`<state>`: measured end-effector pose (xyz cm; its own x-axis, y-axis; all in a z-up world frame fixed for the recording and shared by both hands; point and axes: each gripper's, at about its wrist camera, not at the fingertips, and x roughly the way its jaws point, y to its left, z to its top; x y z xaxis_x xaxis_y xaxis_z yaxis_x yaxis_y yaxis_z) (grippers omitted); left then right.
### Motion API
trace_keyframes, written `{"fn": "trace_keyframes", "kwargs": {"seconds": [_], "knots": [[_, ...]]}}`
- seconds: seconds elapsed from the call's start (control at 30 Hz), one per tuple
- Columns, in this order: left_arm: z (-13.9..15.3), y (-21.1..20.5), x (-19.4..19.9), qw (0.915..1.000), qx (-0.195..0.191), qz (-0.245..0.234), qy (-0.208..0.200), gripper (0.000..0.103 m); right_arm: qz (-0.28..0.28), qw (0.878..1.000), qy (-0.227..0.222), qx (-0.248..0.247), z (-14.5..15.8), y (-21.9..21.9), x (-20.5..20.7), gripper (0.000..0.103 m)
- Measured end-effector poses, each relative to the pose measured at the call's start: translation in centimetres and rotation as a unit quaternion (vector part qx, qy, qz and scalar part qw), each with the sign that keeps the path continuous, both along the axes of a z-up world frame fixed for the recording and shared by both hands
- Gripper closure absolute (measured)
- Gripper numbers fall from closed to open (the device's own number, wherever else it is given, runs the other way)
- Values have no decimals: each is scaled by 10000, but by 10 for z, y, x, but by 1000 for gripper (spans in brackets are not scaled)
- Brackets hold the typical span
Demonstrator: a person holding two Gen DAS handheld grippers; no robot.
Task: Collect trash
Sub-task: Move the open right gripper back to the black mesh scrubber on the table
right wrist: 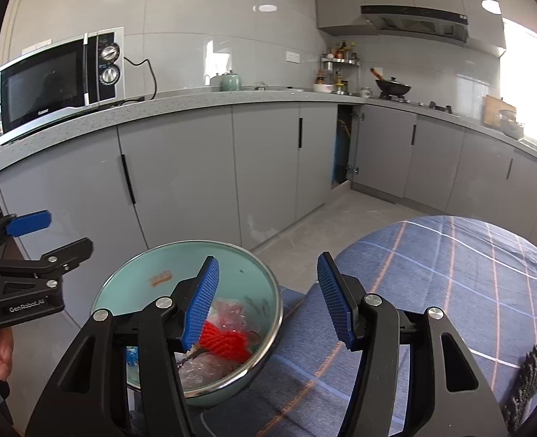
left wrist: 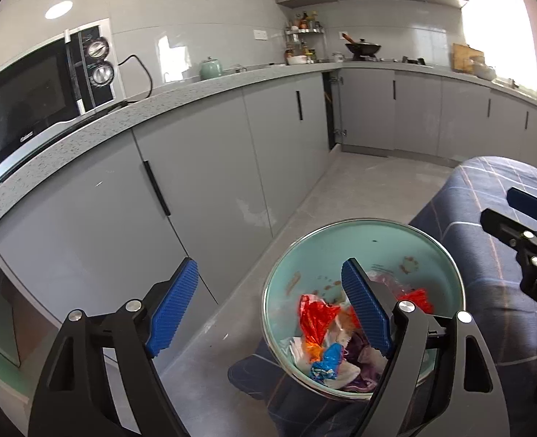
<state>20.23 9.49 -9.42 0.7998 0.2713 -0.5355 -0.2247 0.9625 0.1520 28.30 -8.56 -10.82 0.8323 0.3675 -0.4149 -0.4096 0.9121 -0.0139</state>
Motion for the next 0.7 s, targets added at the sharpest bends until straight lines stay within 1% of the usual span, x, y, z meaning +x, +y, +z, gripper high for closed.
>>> {"fn": "trace_keyframes", "kwargs": {"seconds": [0.03, 0.13, 0.17, 0.23, 0.3, 0.37, 0.47, 0.57, 0.63, 0.7], "knots": [[-2, 0, -1, 10000, -50, 28, -4, 19, -53, 10000, 12, -25, 0, 0, 1, 46], [-5, -8, -2, 9999, -91, -61, -9, 19, -159, 9998, 39, -60, -1, -1, 4, 46], [-4, -12, -3, 9999, -59, -88, -42, 19, -206, 9998, 35, -75, 0, -2, 4, 46], [-2, -19, -6, 9998, 39, -117, -127, 13, -331, 9994, 28, -97, 0, -6, 4, 46], [-2, -24, -9, 9996, 166, -27, -226, 9, -483, 9987, 16, -148, 0, -10, 4, 44], [-3, -28, -11, 9995, 210, -12, -255, 9, -634, 9978, 26, -187, -1, -17, 4, 43], [-4, -38, -12, 9990, 335, -126, -281, 9, -838, 9962, 45, -243, -2, -23, 6, 42], [-4, -41, -14, 9988, 316, -195, -334, 7, -993, 9946, 107, -287, -3, -27, 10, 42], [-6, -45, -14, 9981, 455, -230, -341, 6, -1031, 9941, 119, -300, -3, -27, 11, 42], [-8, -46, -13, 9975, 582, -163, -354, 6, -1035, 9941, 103, -321, -4, -26, 11, 41]]}}
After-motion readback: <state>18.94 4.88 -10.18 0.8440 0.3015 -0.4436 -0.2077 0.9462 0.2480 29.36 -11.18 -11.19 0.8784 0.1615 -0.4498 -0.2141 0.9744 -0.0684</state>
